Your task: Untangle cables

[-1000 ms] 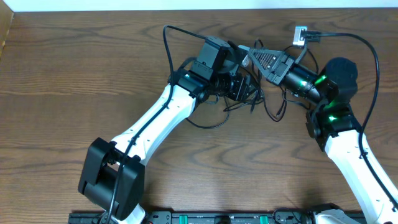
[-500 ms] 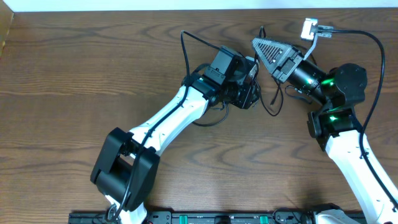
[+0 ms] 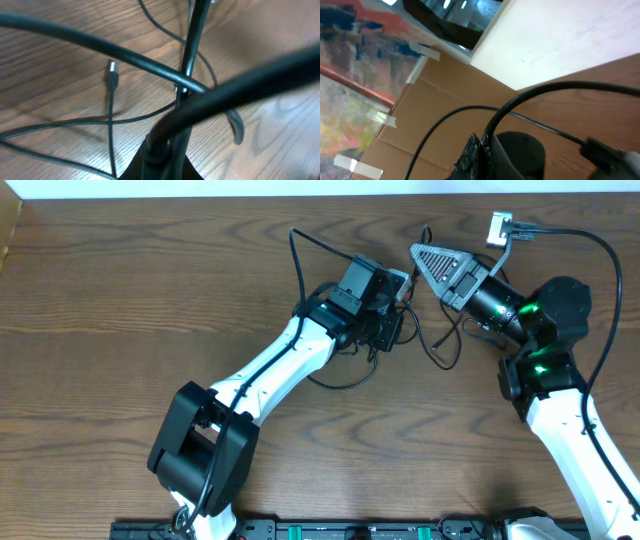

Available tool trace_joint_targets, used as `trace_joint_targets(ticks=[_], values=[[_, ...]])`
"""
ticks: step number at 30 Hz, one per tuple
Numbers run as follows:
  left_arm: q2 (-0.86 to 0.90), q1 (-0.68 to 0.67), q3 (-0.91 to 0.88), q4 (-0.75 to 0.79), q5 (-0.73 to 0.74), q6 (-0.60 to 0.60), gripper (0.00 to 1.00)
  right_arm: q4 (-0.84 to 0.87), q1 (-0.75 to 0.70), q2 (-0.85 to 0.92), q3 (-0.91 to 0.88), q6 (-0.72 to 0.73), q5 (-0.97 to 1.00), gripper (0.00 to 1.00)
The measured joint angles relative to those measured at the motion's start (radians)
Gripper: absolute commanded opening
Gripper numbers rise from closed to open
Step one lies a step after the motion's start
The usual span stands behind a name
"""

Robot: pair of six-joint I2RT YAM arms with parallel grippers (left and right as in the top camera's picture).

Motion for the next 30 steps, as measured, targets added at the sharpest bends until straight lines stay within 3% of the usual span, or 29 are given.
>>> trace_joint_targets(ticks=[15, 30], values=[[0.000, 0.150, 0.000, -0.043, -0.002, 0.004, 0.08, -0.164, -0.183, 0.000, 0.000, -0.071, -0.018, 0.01], [0.001, 0.298, 0.000, -0.063, -0.012, 0.003, 0.08, -0.177, -0.446, -0.004, -0.001, -0.092, -0.134, 0.01]])
